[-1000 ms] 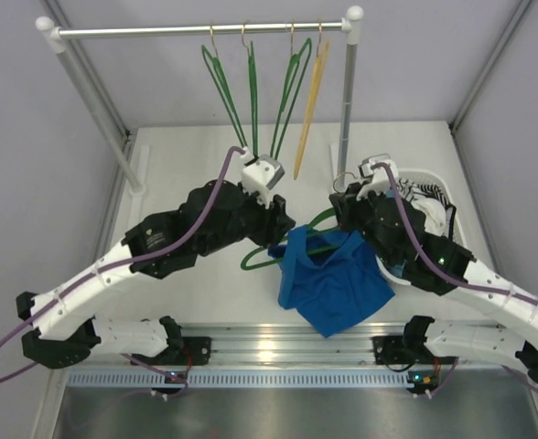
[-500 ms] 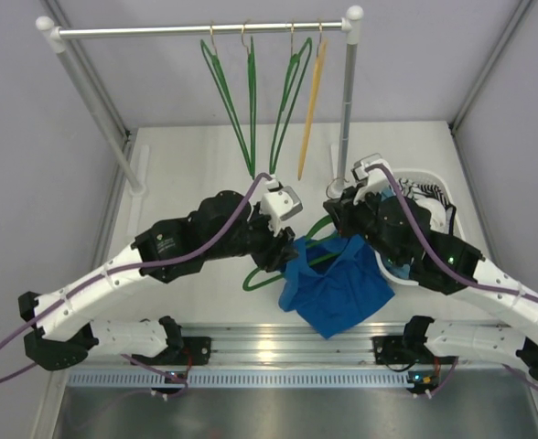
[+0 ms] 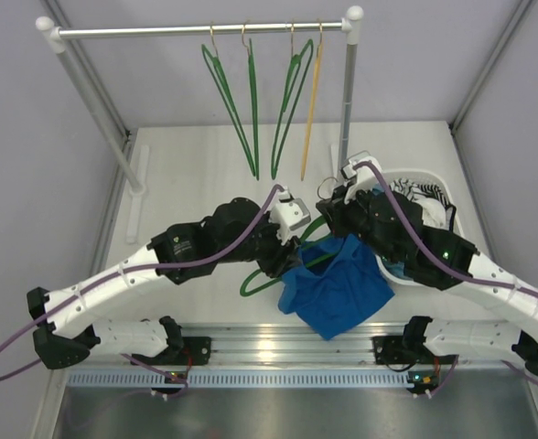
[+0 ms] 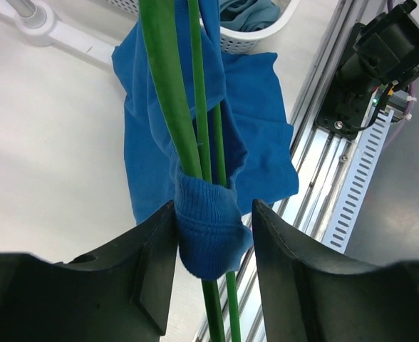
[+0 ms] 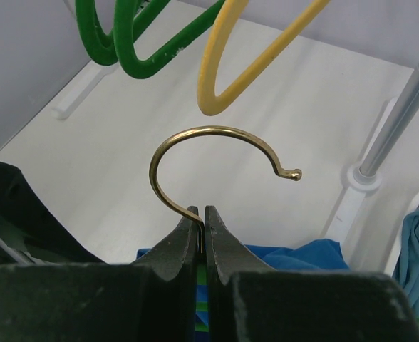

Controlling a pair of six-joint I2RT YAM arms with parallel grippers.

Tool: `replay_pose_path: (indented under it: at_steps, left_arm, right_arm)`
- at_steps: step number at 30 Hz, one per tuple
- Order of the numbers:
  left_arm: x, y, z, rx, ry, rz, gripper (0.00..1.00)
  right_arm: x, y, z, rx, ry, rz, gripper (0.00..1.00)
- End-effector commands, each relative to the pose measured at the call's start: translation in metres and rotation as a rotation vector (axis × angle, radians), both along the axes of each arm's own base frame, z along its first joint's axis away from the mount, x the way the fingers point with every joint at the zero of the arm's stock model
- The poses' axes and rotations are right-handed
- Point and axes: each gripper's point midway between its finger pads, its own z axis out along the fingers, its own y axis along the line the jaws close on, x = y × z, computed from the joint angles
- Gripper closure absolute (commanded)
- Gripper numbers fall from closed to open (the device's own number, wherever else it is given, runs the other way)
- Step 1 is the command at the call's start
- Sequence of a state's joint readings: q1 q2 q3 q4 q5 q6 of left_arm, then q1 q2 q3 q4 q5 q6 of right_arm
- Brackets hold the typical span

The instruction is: Place the tank top on the hanger

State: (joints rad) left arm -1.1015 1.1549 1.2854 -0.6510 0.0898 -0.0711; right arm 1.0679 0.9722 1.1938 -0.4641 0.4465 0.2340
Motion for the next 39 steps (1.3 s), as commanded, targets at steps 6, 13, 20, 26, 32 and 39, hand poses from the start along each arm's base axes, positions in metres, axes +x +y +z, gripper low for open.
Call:
replay_pose_path:
  at_steps: [6,13,20,26,32,39]
  left_arm:
    - [0.003,-0.006,0.000,-0.055,-0.029,-0.007,0.56]
    - [0.002,-0.005,-0.006,-0.071,-0.017,0.010,1.00]
    - [-0.001,0.006,-0.014,-0.144,-0.006,0.060,1.00]
    - [-0.006,0.023,-0.014,-0.155,0.001,0.091,1.00]
    - [-0.006,0.049,-0.025,-0.164,0.023,0.195,1.00]
    - [-0.004,0.079,-0.038,-0.158,0.076,0.342,1.00]
  right_arm:
    - [-0.008,0.008,0.051,0.118,-0.069,0.046,1.00]
    - [-0.008,0.010,0.048,0.107,-0.066,0.047,1.00]
    - [-0.007,0.007,0.046,0.093,-0.066,0.038,0.84]
    - [-0.009,0.000,0.042,0.093,-0.058,0.024,0.44]
    - [-0.013,-0.017,0.055,0.123,-0.076,-0.005,0.22]
    - [-0.017,-0.030,0.071,0.135,-0.089,-0.012,0.09]
